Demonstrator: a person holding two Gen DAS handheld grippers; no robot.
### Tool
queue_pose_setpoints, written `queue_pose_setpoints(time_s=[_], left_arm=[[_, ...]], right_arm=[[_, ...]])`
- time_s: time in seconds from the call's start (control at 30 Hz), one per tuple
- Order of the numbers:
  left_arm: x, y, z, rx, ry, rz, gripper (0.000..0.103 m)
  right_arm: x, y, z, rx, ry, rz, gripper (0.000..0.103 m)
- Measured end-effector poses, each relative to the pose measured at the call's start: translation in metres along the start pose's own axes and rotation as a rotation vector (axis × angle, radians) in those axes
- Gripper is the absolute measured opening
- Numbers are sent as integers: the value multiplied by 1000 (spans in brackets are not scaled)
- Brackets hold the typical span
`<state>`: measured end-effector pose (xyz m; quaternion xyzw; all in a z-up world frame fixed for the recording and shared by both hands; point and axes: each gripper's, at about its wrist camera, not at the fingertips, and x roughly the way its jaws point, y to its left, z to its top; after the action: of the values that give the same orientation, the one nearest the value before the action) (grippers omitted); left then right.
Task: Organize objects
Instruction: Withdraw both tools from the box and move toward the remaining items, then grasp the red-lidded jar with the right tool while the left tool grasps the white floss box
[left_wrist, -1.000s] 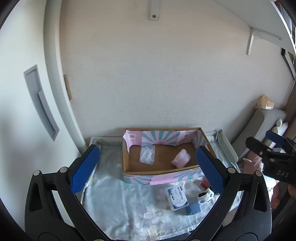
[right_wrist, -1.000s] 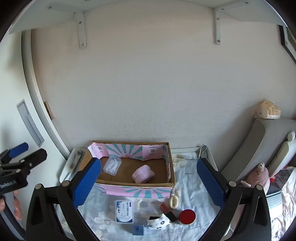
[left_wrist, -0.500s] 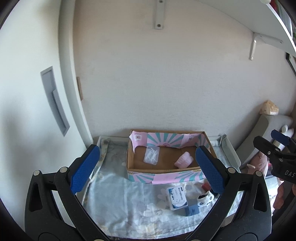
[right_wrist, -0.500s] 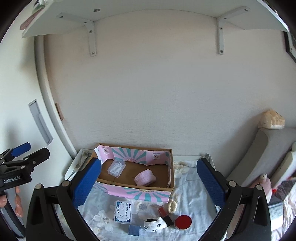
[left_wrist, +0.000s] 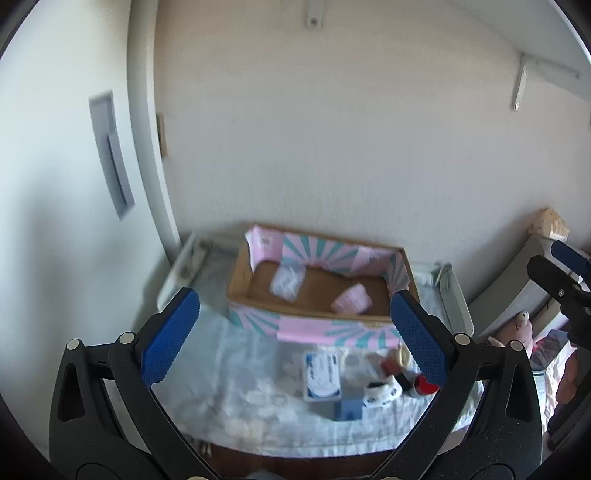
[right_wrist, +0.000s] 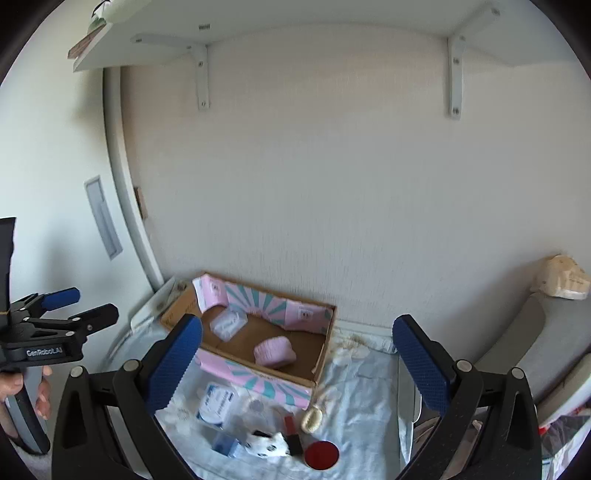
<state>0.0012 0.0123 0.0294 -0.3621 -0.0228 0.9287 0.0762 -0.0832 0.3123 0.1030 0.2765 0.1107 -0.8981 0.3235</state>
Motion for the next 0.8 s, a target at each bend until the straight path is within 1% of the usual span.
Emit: queue_pose_setpoints(time_s=[0.13,0.23,0.3,0.33,0.4,0.5,0.6,0.63,0.67,0.73,0.8], left_arm=[[23,-14,-24,-23,62,9,103],[50,-24,-46,-39,114,14,103],[68,-29,-59,-45,146,25,103],[77,-31,-65,-48,160,30,103],[99,-35,-81,-62,195,37,103],[129,-39,-105,-74,236,42,103],[154,-42,-122,-52,258,62,102],[162,-43,-127,-45,268,69,100],[170,-44,-132,-39,277,78,99],[183,-43,-141,-40,299,92,97],[194,-41,-148,-44,313,94,97]], right_arm=[[18,-17,-24,-69,35,49,103],[36,-25,-45,-140,72,83,103],[45,-29,-60,-177,82,112,103],[51,-31,-72,-205,79,142,103],[61,-34,-91,-237,95,174,103],[82,-39,-130,-271,158,221,103],[99,-43,-163,-281,204,249,103],[106,-44,-174,-284,227,258,103],[115,-45,-188,-288,256,265,102],[126,-47,-205,-295,291,275,99],[135,-47,-215,-301,312,281,92]])
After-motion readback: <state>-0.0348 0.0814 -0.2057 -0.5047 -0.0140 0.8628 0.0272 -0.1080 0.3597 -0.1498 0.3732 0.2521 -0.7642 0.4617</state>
